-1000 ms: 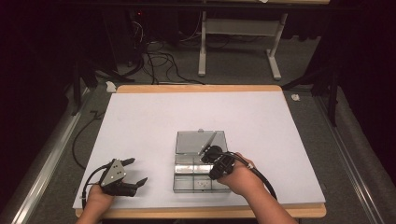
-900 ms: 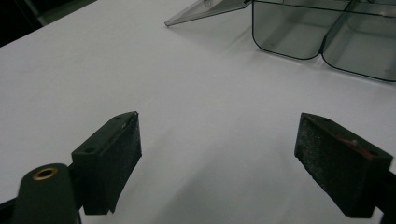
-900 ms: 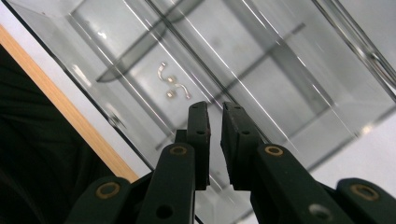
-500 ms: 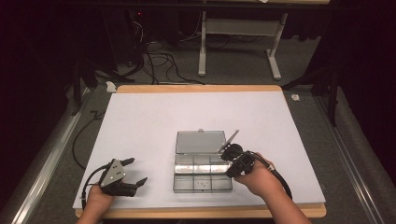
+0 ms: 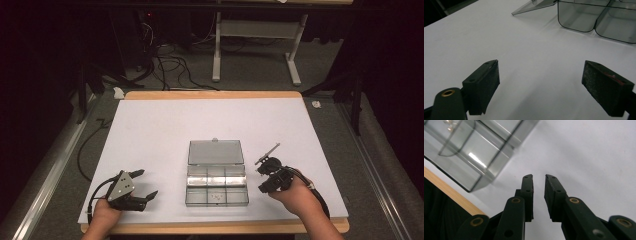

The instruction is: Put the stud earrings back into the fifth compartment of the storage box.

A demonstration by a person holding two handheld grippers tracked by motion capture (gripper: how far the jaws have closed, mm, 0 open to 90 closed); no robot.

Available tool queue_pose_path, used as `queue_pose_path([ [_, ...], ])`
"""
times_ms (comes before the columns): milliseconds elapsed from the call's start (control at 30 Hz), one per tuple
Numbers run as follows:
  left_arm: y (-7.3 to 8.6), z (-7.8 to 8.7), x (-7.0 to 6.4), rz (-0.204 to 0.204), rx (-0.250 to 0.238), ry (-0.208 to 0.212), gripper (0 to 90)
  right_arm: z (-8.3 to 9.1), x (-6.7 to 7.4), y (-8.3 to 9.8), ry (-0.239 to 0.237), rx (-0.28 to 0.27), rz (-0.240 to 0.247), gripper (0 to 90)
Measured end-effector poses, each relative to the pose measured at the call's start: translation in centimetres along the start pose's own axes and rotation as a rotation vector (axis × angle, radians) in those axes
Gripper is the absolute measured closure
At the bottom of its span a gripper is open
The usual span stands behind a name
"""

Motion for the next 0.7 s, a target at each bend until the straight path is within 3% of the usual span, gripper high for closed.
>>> queue_pose_path([
  [300, 0.0, 0.0, 0.1, 0.005, -0.001, -0.004, 15.0, 0.2, -1.4, 0.9, 0.013, -0.013, -0.033, 76.5],
  [367, 0.0, 0.0, -0.1, -0.008, -0.005, -0.004, 15.0, 0.2, -1.4, 0.9, 0.009, -0.027, -0.036, 73.9],
  [533, 0.0, 0.0, 0.0, 0.003, 0.0, -0.003, 15.1, -0.5, -1.5, 1.1, 0.036, -0.076, -0.042, 65.3],
  [567, 0.0, 0.0, 0.0, -0.004, -0.001, -0.002, 15.1, -0.7, -1.5, 1.2, 0.043, -0.102, -0.054, 63.8],
  [600, 0.0, 0.0, -0.1, -0.011, -0.003, 0.0, 15.0, -1.3, -1.7, 1.5, 0.037, -0.177, -0.09, 58.4],
  [700, 0.0, 0.0, 0.0, 0.001, 0.002, 0.0, 15.1, -1.9, -1.8, 1.9, 0.062, -0.263, -0.103, 53.3],
])
Point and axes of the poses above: each handheld gripper's, and its own axes: z roughly backward along the jaws, y roughly out of its underside, x roughly to its left, the point moved 3 cm from there along -z, roughly forward along the jaws, and after that the axes turned 10 degrees about -x, right-handed, at the moved point
